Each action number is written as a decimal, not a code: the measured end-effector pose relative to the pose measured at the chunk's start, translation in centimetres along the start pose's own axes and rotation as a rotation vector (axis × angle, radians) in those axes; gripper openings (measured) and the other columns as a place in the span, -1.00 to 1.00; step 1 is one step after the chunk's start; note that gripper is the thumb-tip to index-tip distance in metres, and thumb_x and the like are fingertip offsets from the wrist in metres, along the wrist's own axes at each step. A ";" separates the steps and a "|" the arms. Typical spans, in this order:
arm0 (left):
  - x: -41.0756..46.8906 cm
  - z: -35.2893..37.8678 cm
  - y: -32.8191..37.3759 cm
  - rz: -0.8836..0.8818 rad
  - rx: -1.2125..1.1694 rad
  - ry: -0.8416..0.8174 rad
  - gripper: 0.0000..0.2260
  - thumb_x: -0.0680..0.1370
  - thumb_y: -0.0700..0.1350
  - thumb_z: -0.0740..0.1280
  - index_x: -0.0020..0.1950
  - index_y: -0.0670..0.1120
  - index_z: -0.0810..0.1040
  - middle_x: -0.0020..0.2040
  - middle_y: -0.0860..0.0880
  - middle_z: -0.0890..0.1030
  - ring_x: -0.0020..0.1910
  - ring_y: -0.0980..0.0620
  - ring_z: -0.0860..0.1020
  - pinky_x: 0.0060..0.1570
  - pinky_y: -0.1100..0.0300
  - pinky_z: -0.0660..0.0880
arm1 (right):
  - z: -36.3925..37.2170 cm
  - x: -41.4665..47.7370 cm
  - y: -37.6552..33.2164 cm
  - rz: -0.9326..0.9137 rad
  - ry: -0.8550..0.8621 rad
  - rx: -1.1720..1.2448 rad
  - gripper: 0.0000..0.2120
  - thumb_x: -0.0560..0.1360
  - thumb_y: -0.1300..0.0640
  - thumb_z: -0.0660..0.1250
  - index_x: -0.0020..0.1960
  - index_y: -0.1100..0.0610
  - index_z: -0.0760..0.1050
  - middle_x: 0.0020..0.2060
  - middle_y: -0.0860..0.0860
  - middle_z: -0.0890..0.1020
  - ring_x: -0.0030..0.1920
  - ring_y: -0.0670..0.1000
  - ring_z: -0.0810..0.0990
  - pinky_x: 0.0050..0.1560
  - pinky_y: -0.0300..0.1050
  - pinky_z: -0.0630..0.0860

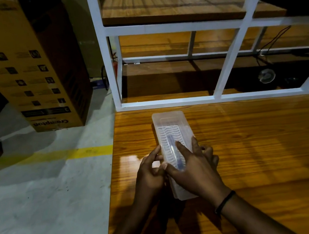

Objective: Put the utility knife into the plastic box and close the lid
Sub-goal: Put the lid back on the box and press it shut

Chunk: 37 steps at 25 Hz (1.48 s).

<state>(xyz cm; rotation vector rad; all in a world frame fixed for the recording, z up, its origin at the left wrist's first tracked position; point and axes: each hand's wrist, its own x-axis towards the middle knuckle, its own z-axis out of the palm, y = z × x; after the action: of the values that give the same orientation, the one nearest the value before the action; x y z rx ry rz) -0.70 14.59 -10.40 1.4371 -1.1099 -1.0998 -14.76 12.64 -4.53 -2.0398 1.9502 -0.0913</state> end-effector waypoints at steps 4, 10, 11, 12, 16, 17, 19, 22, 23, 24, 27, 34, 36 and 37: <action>-0.1 -0.1 -0.4 -0.017 -0.035 -0.021 -0.54 0.59 -0.04 0.34 0.50 0.18 0.45 0.29 -0.04 0.64 0.18 0.03 0.69 0.11 -0.10 0.69 | 0.0 0.0 -0.3 -0.001 0.002 -0.019 -0.15 0.41 -0.54 0.05 0.59 -0.19 0.02 0.64 0.10 -0.07 0.49 0.28 0.06 0.44 0.26 0.11; -0.6 -0.1 -0.1 -0.085 -0.017 0.002 -0.64 0.56 0.09 0.31 0.36 0.20 0.57 0.22 0.05 0.70 0.11 0.06 0.71 0.11 -0.13 0.68 | -0.4 0.1 0.8 -0.028 0.012 0.115 -0.25 0.47 -0.42 0.19 0.58 -0.19 0.12 0.63 0.03 0.04 0.51 0.20 0.08 0.47 0.16 0.15; -0.9 -0.2 0.1 -0.113 0.015 -0.001 -0.67 0.55 0.11 0.33 0.31 0.19 0.60 0.14 0.06 0.72 0.04 0.06 0.72 0.07 -0.15 0.68 | -0.7 0.2 1.5 -0.016 0.036 0.213 -0.28 0.50 -0.34 0.26 0.58 -0.15 0.16 0.61 0.03 0.12 0.52 0.17 0.11 0.47 0.13 0.20; -1.1 -0.4 0.4 -0.148 0.048 0.006 -0.71 0.55 0.11 0.37 0.26 0.15 0.63 0.06 0.05 0.73 -0.01 0.06 0.72 0.06 -0.14 0.68 | -1.0 0.3 2.3 0.000 0.060 0.309 -0.30 0.51 -0.25 0.32 0.57 -0.10 0.22 0.58 0.03 0.21 0.52 0.15 0.18 0.47 0.10 0.27; -2.8 -0.8 1.0 -0.310 -0.011 -0.032 -0.83 0.51 0.01 0.51 -0.04 -0.08 0.66 -0.24 -0.06 0.76 -0.31 -0.03 0.73 -0.09 -0.13 0.69 | -1.2 -0.2 5.8 0.126 0.045 0.521 -0.50 0.50 -0.09 0.43 0.38 0.05 0.47 0.19 0.07 0.61 0.15 0.11 0.62 0.13 0.12 0.60; -3.3 -1.0 1.3 -0.337 -0.021 -0.053 -0.80 0.50 0.01 0.52 -0.07 -0.12 0.65 -0.27 -0.11 0.76 -0.35 -0.08 0.73 -0.15 -0.11 0.67 | -1.3 -0.6 6.4 0.178 0.024 0.594 -0.62 0.51 -0.07 0.44 0.23 0.09 0.55 0.04 0.08 0.68 -0.01 0.10 0.67 0.01 0.11 0.63; -4.3 -1.3 1.8 -0.376 -0.001 -0.084 -0.75 0.49 0.04 0.53 -0.11 -0.14 0.66 -0.31 -0.16 0.74 -0.37 -0.14 0.72 -0.29 0.00 0.63 | -1.2 -1.5 7.5 0.281 -0.063 0.805 -0.66 0.52 -0.07 0.42 -0.06 0.25 0.57 -0.25 0.19 0.70 -0.34 0.15 0.65 -0.31 0.04 0.60; -5.0 -1.6 2.6 -0.403 0.035 -0.112 -0.74 0.48 0.06 0.53 -0.18 -0.13 0.68 -0.35 -0.18 0.73 -0.40 -0.12 0.70 -0.38 0.13 0.56 | -1.2 -3.0 8.1 0.416 -0.218 0.989 -0.55 0.55 -0.09 0.37 -0.21 0.32 0.53 -0.48 0.22 0.56 -0.58 0.09 0.44 -0.57 -0.21 0.31; -5.2 -1.6 2.7 -0.405 0.043 -0.122 -0.75 0.49 0.05 0.52 -0.19 -0.14 0.69 -0.35 -0.18 0.73 -0.41 -0.10 0.70 -0.40 0.15 0.55 | -1.0 -3.2 8.2 0.421 -0.245 1.020 -0.56 0.55 -0.10 0.37 -0.22 0.30 0.53 -0.50 0.18 0.53 -0.59 0.06 0.41 -0.59 -0.25 0.26; -5.3 -1.5 2.8 -0.400 0.045 -0.128 -0.75 0.51 0.03 0.51 -0.19 -0.15 0.69 -0.33 -0.17 0.74 -0.41 -0.08 0.69 -0.42 0.16 0.56 | -0.8 -3.3 8.3 0.410 -0.262 1.040 -0.57 0.55 -0.09 0.36 -0.23 0.27 0.52 -0.51 0.15 0.52 -0.59 0.04 0.39 -0.60 -0.27 0.24; -5.5 -1.3 2.9 -0.396 0.034 -0.112 -0.75 0.53 -0.02 0.50 -0.18 -0.20 0.68 -0.30 -0.18 0.75 -0.40 -0.06 0.69 -0.42 0.14 0.58 | -0.2 -3.2 8.6 0.375 -0.275 1.126 -0.63 0.56 -0.02 0.38 -0.28 0.22 0.47 -0.51 0.11 0.50 -0.59 0.01 0.40 -0.60 -0.27 0.24; -5.3 -1.5 2.9 -0.421 -0.095 -0.109 -0.85 0.57 -0.10 0.45 -0.14 -0.16 0.64 -0.33 -0.11 0.68 -0.40 -0.04 0.69 -0.45 0.07 0.59 | 0.6 -3.5 9.0 0.288 -0.369 1.321 -0.79 0.55 0.19 0.36 -0.22 0.24 0.46 -0.45 0.11 0.52 -0.55 -0.02 0.44 -0.60 -0.26 0.29; -5.2 -1.4 2.8 -0.434 -0.120 -0.122 -0.85 0.58 -0.11 0.44 -0.10 -0.19 0.64 -0.32 -0.10 0.67 -0.39 -0.02 0.70 -0.46 0.06 0.60 | 0.5 -3.4 9.1 0.285 -0.369 1.315 -0.78 0.55 0.20 0.36 -0.24 0.24 0.47 -0.46 0.10 0.52 -0.56 -0.03 0.44 -0.61 -0.26 0.30; -5.1 -1.4 2.6 -0.438 -0.119 -0.129 -0.84 0.58 -0.12 0.44 -0.06 -0.23 0.63 -0.30 -0.12 0.67 -0.40 -0.02 0.70 -0.48 0.09 0.59 | 0.5 -3.4 9.1 0.284 -0.371 1.308 -0.78 0.55 0.20 0.37 -0.25 0.24 0.48 -0.46 0.10 0.52 -0.56 -0.03 0.44 -0.61 -0.25 0.31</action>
<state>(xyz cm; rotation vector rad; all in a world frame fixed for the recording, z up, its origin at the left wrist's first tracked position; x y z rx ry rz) -0.44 19.51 -7.19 1.5721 -0.8172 -1.5565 -23.63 15.86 -6.89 -0.8302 1.2858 -0.6591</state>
